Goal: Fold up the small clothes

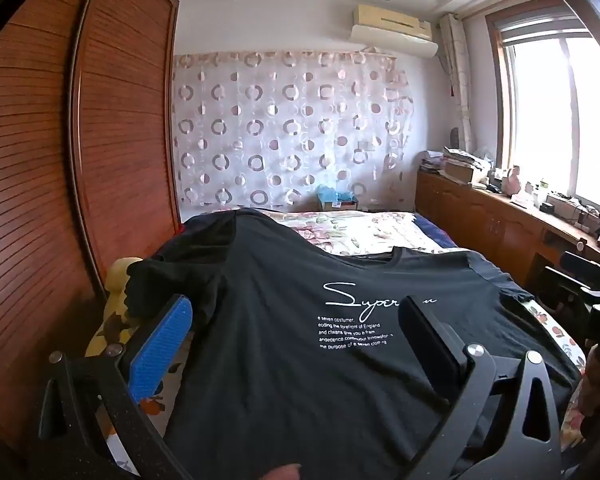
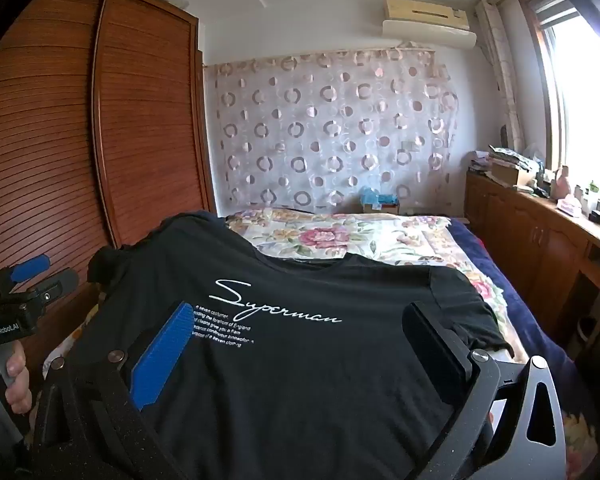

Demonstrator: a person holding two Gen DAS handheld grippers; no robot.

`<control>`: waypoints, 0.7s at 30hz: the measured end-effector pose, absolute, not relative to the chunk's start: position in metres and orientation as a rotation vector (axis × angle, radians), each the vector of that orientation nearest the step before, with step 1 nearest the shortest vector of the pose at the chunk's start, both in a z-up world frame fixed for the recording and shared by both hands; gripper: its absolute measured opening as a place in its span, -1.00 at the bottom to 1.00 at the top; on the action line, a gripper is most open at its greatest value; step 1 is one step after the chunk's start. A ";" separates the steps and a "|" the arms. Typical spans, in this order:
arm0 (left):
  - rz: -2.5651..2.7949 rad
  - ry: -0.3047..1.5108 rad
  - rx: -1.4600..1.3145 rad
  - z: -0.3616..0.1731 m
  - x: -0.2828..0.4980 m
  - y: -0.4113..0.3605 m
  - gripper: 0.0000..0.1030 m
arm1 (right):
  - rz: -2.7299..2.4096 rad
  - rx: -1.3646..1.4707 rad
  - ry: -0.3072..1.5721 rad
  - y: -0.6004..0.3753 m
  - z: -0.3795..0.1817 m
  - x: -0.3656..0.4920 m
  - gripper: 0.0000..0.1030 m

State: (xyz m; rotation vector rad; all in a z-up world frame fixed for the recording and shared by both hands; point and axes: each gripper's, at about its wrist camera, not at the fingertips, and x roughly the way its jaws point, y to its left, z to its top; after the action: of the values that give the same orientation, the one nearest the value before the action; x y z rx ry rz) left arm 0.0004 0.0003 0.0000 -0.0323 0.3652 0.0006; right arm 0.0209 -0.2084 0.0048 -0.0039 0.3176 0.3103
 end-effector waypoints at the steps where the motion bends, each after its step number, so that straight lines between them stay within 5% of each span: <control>1: 0.009 0.346 -0.013 0.000 0.000 0.000 1.00 | 0.311 -0.007 0.312 -0.208 0.005 0.021 1.00; 21: 0.010 0.344 -0.001 0.003 -0.001 0.001 1.00 | 0.305 0.001 0.316 -0.208 0.005 0.019 1.00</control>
State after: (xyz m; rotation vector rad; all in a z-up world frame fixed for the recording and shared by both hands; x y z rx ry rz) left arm -0.0011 0.0009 0.0032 -0.0008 0.3439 0.0100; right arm 0.0189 -0.2079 0.0053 0.0007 0.3158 0.3047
